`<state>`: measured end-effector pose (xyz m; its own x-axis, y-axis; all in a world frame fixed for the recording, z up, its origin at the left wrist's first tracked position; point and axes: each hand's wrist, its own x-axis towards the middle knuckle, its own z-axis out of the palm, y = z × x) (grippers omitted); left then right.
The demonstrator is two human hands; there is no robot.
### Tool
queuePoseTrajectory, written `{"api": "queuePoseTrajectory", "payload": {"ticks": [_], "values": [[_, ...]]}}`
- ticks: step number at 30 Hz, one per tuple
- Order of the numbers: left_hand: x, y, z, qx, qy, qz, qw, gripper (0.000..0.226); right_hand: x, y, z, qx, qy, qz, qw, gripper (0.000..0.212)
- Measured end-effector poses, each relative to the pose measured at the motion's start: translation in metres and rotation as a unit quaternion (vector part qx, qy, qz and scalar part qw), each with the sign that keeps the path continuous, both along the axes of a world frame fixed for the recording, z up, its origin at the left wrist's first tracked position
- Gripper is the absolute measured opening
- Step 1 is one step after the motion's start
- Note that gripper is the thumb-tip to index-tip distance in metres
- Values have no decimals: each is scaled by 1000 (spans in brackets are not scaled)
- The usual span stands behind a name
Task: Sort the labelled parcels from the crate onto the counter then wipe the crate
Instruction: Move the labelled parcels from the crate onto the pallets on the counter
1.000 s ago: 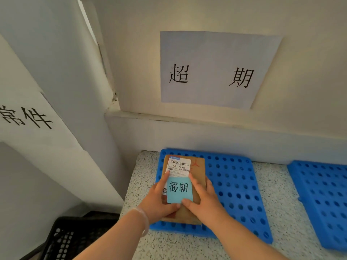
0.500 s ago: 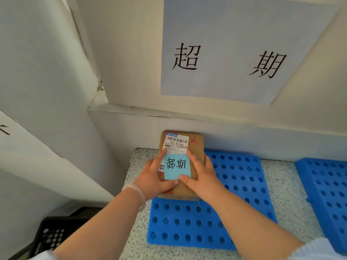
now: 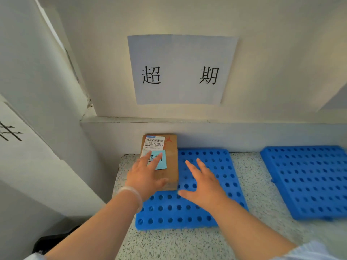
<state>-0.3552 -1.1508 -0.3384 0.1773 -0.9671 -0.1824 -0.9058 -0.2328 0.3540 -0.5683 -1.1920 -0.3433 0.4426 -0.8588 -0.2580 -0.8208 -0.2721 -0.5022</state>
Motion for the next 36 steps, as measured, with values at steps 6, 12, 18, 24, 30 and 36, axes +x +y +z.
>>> {"api": "queuePoseTrajectory", "payload": {"ticks": [6, 12, 18, 24, 30, 36], "values": [[-102, 22, 32, -48, -52, -118, 990, 91, -94, 55, 29, -84, 79, -33, 993, 96], [-228, 50, 51, -66, -76, -228, 968, 93, -214, 118, 51, -123, 112, -111, 980, 96], [-401, 102, 77, -107, -33, -333, 936, 93, -362, 213, 76, -117, 138, -240, 954, 96], [-578, 188, 98, -127, -15, -451, 883, 89, -504, 331, 101, -121, 142, -391, 901, 93], [-715, 268, 110, -122, 40, -523, 843, 90, -618, 435, 111, -115, 143, -500, 846, 90], [-802, 300, 102, -109, 30, -587, 802, 88, -681, 483, 100, -79, 103, -578, 806, 88]]}}
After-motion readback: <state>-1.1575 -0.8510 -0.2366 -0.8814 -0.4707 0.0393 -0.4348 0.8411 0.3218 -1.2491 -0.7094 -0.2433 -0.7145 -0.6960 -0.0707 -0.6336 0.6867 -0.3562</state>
